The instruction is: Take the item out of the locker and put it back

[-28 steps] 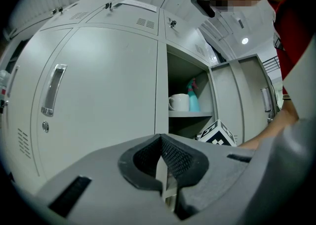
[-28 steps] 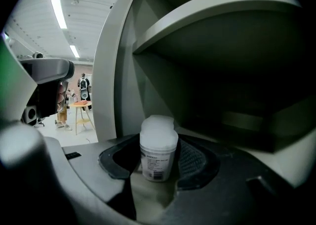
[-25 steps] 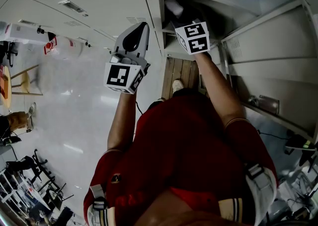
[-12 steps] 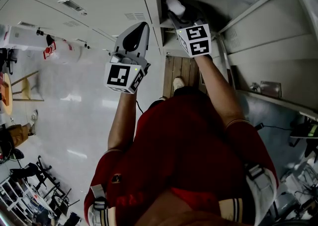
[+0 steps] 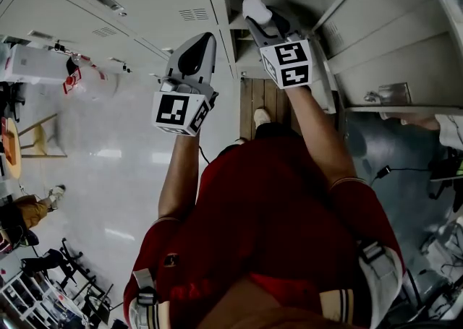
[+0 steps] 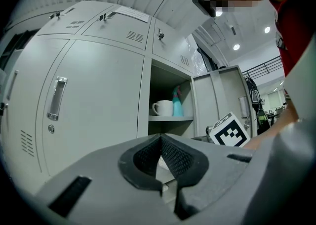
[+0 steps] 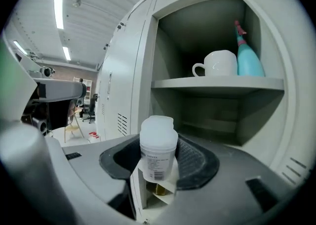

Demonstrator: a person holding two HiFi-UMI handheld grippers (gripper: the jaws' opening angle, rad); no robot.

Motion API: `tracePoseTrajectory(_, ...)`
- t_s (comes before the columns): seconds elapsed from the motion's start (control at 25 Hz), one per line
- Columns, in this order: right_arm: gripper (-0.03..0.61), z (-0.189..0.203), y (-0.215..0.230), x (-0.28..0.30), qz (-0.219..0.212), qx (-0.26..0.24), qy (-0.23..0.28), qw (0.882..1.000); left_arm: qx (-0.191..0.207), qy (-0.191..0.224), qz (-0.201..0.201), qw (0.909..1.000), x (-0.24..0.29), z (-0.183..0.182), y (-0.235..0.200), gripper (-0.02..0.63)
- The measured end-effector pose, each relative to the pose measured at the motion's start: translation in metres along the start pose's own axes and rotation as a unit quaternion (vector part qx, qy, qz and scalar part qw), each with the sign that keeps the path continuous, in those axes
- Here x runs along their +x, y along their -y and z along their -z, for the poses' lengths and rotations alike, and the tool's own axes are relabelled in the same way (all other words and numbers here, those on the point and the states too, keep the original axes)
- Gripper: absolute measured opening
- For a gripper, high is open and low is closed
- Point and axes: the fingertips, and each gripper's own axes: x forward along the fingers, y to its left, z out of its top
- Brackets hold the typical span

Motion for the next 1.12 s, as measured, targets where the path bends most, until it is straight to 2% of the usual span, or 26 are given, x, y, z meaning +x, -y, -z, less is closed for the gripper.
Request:
tracePoseTrajectory(0.64, 0.201, 0.017, -0.032, -0.067, 0.038, 0.007, -0.006, 0.999, -0.007, 0.003, 0.037, 0.9993, -0.041, 0.003, 0.024, 0.006)
tracePoseTrajectory(1.12, 0.201, 0.043, -0.051, -0.088, 0.043, 0.004, -0.02, 0.999, -0.008, 0.0, 0.041, 0.9991, -0.054, 0.018, 0.031, 0.006)
